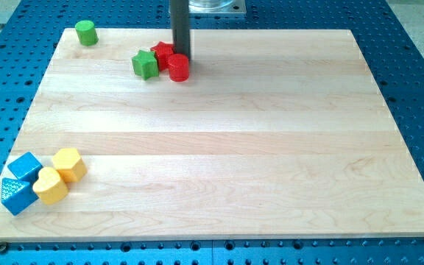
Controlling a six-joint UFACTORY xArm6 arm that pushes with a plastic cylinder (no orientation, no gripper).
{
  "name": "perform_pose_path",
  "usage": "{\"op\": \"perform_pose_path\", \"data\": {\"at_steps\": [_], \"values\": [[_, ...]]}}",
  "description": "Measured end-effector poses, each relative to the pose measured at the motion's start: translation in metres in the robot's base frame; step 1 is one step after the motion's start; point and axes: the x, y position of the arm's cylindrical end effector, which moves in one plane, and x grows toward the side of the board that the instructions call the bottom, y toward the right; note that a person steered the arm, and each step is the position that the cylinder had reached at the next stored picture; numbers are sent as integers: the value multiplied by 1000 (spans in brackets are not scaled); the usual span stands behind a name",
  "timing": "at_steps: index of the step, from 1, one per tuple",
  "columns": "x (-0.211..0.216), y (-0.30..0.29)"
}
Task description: Arrange the red star diagonally in between both the green blocks
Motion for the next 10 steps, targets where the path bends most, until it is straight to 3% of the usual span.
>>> {"op": "perform_pose_path", "data": {"at_steps": [2,4,5,7,8,9,10], "values": [[2,-71],[-10,-94],[16,-57],[29,-114],[6,-98],[15,-72],[65,-5]]}}
